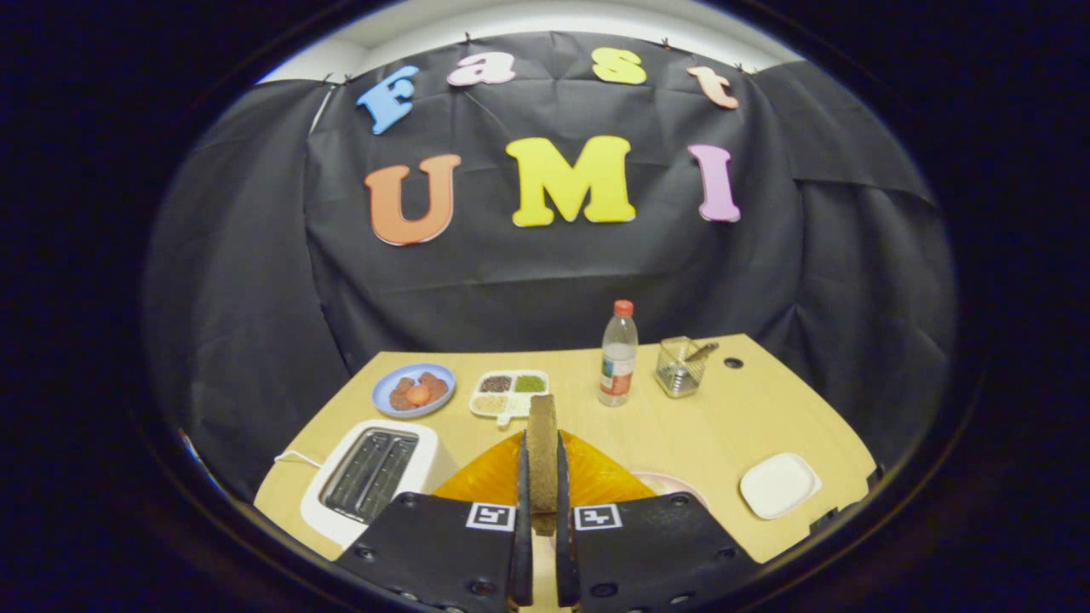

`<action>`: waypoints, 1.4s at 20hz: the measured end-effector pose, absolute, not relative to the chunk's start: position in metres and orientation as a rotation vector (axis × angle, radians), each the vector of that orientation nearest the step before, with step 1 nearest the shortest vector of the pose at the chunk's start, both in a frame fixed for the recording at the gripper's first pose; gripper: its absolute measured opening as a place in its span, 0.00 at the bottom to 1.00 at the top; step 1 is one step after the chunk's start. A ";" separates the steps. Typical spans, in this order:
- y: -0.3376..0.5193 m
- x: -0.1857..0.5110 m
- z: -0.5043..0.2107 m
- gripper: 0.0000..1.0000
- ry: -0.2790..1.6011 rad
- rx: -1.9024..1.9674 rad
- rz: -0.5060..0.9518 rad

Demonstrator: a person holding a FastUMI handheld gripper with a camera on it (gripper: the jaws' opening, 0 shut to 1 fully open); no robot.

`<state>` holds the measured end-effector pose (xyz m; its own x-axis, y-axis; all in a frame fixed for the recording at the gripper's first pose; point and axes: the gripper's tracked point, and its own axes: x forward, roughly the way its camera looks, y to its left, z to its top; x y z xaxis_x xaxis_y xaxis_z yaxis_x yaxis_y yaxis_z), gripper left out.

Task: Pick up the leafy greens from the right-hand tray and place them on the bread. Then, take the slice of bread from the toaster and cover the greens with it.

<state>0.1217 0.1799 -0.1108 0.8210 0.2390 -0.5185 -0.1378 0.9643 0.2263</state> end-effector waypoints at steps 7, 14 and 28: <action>0.154 0.126 -0.208 0.10 0.718 0.304 0.158; 0.123 0.125 -0.245 0.11 0.773 0.384 0.134; 0.080 0.118 -0.271 0.18 0.762 0.424 0.158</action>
<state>0.1177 0.0803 -0.2715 0.7168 0.2896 -0.6344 0.0128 0.9041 0.4271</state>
